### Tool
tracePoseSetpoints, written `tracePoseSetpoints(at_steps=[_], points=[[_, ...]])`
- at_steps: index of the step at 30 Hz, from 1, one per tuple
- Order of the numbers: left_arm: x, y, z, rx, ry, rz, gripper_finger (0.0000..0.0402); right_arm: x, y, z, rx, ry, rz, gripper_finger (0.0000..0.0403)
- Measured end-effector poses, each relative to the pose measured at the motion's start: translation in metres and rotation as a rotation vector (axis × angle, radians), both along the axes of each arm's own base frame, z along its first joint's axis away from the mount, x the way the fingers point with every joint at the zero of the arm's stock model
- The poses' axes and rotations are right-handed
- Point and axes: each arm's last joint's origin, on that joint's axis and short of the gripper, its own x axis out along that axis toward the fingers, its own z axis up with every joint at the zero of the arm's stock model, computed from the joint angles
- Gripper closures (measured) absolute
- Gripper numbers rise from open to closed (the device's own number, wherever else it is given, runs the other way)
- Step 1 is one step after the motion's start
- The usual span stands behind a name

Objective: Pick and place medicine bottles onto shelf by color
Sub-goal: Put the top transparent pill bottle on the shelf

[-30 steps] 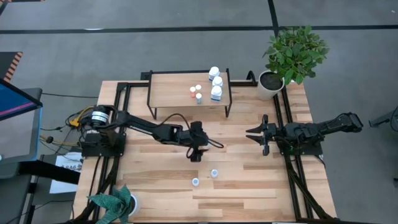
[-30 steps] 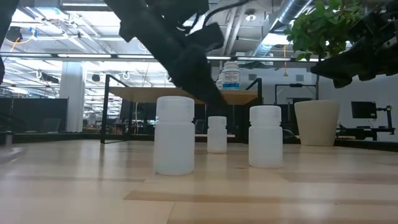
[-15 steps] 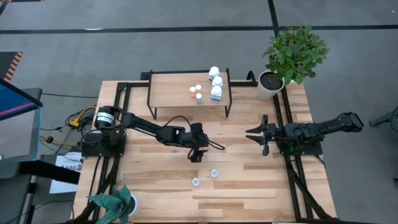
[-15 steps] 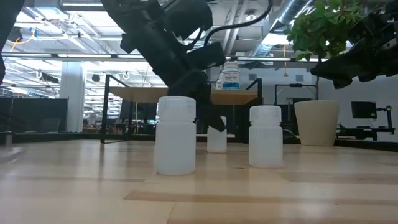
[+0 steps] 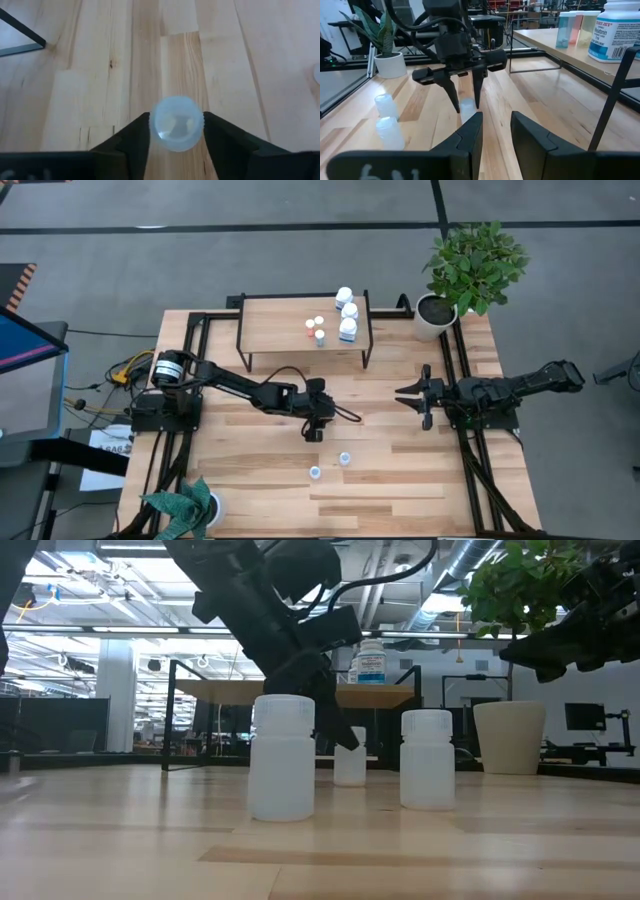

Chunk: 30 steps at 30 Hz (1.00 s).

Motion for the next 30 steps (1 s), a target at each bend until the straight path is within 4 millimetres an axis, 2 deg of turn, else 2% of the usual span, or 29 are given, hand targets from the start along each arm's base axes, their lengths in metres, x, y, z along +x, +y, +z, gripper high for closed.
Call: tracePoseSetpoints(at_steps=[6, 11, 15, 22, 30], points=[[0.006, -0.002, 0.010, -0.042, 0.005, -0.023, 0.0293, 0.000, 0.000, 0.000, 0.000, 0.000, 0.000, 0.0280], [0.009, -0.003, 0.033, -0.062, 0.094, -0.039, 0.0288, 0.000, 0.000, 0.000, 0.000, 0.000, 0.000, 0.0280], [0.002, -0.003, 0.059, -0.035, 0.163, -0.066, 0.0274, 0.000, 0.000, 0.000, 0.000, 0.000, 0.000, 0.0280], [-0.029, 0.001, 0.105, 0.024, 0.205, -0.136, 0.0292, 0.000, 0.000, 0.000, 0.000, 0.000, 0.000, 0.0280], [-0.075, 0.020, 0.161, 0.029, 0.140, -0.086, 0.0281, 0.000, 0.000, 0.000, 0.000, 0.000, 0.000, 0.0280]])
